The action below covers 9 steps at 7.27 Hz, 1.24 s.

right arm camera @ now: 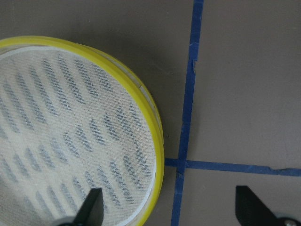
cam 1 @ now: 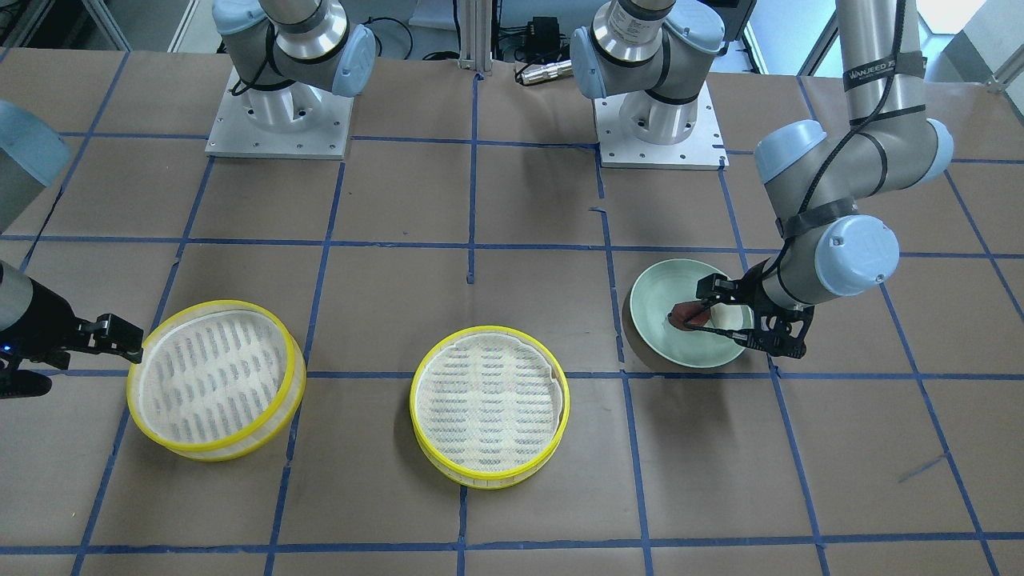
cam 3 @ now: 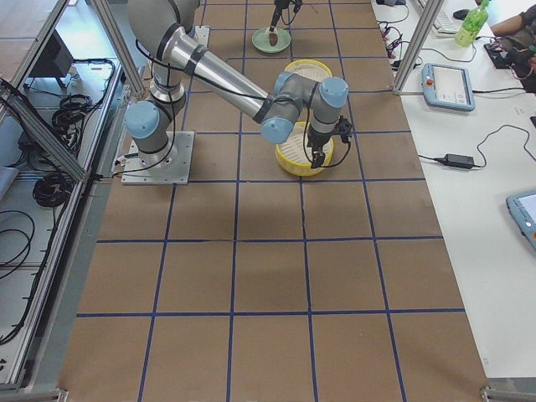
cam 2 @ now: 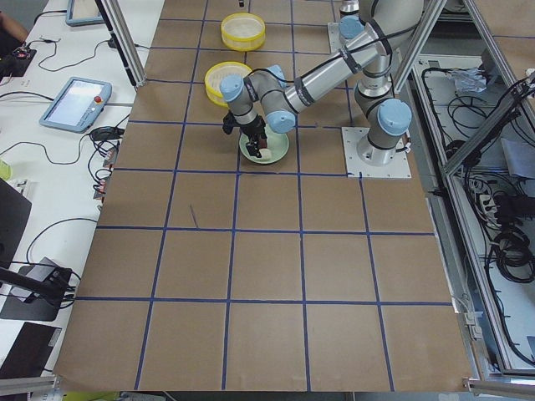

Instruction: Stack buns with steamer

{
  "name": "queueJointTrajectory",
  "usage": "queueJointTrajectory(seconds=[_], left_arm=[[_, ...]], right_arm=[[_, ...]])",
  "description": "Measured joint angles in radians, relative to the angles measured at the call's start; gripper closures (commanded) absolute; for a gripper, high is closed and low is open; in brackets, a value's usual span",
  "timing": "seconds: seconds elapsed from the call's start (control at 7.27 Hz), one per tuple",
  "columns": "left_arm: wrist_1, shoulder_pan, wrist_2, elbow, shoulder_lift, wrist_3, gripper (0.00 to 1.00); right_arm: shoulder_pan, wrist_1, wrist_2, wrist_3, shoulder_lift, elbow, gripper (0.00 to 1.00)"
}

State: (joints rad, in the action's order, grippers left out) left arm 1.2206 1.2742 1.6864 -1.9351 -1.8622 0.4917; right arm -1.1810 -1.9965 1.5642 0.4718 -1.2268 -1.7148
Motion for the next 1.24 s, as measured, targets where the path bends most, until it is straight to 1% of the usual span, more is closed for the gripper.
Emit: queueJointTrajectory(seconds=[0.28,0.41,0.55,0.69,0.83,1.1,1.24], left_arm=[[0.001,-0.003,0.005,0.0,-0.004,0.003,0.69],[0.002,-0.004,0.006,0.0,-0.005,0.003,0.81],[0.002,-0.004,0.007,0.0,-0.006,0.004,0.95],[0.004,-0.004,0.007,0.0,-0.006,0.004,1.0],[0.006,-0.003,0.007,0.004,-0.006,0.005,1.0],[0.027,-0.004,0.004,0.024,0.006,0.007,1.0],[0.072,-0.004,0.003,0.058,0.015,0.003,1.0]], right_arm=[[0.004,-0.027,0.013,0.001,0.01,-0.021,0.05],[0.008,-0.035,0.02,0.0,0.018,-0.034,0.05],[0.013,-0.057,0.021,-0.004,0.023,-0.055,0.06],[0.016,-0.093,0.02,-0.01,0.03,-0.075,0.1],[0.017,-0.117,0.015,-0.017,0.042,-0.087,0.29],[0.018,-0.132,0.01,-0.042,0.057,-0.095,0.74],[0.018,-0.133,0.008,-0.05,0.058,-0.095,0.85]])
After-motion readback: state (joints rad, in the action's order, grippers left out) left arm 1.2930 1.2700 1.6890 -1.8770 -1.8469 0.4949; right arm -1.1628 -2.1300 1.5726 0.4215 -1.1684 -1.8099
